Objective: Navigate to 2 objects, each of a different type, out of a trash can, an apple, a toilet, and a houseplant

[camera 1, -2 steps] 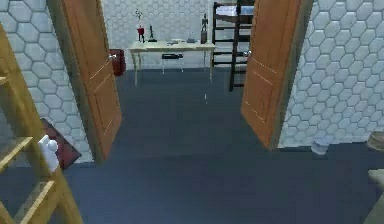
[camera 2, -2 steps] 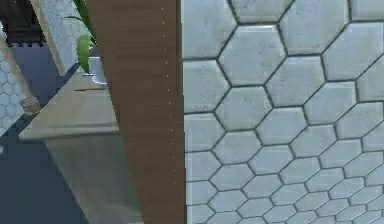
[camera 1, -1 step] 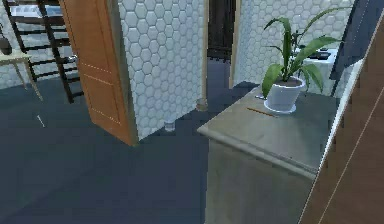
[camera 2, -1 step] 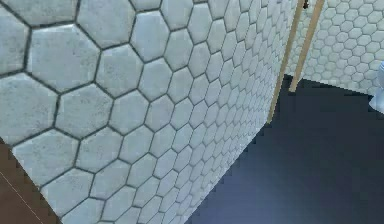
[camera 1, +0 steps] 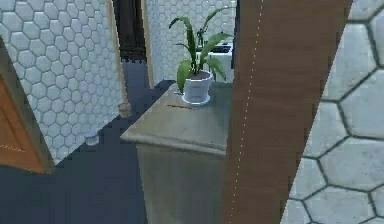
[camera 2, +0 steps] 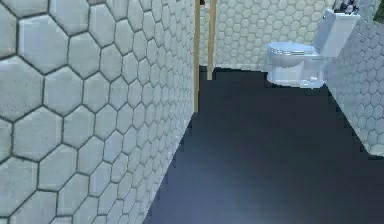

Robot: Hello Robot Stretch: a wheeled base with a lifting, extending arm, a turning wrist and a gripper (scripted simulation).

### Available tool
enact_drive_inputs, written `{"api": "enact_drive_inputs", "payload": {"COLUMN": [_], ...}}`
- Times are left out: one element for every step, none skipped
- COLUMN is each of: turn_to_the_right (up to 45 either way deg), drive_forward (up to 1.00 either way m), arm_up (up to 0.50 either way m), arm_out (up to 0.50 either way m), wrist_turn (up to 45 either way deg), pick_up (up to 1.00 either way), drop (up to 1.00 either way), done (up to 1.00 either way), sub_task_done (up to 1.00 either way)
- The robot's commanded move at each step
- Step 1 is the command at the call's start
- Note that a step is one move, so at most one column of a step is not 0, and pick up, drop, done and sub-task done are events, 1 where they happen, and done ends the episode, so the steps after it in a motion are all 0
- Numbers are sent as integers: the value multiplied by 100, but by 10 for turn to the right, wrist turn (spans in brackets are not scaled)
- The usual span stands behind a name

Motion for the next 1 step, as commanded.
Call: {"api": "enact_drive_inputs", "payload": {"turn_to_the_right": [0], "drive_forward": [0], "arm_up": [0], "arm_out": [0], "wrist_turn": [0], "pick_up": [0], "drop": [0], "done": [100], "sub_task_done": [0]}}
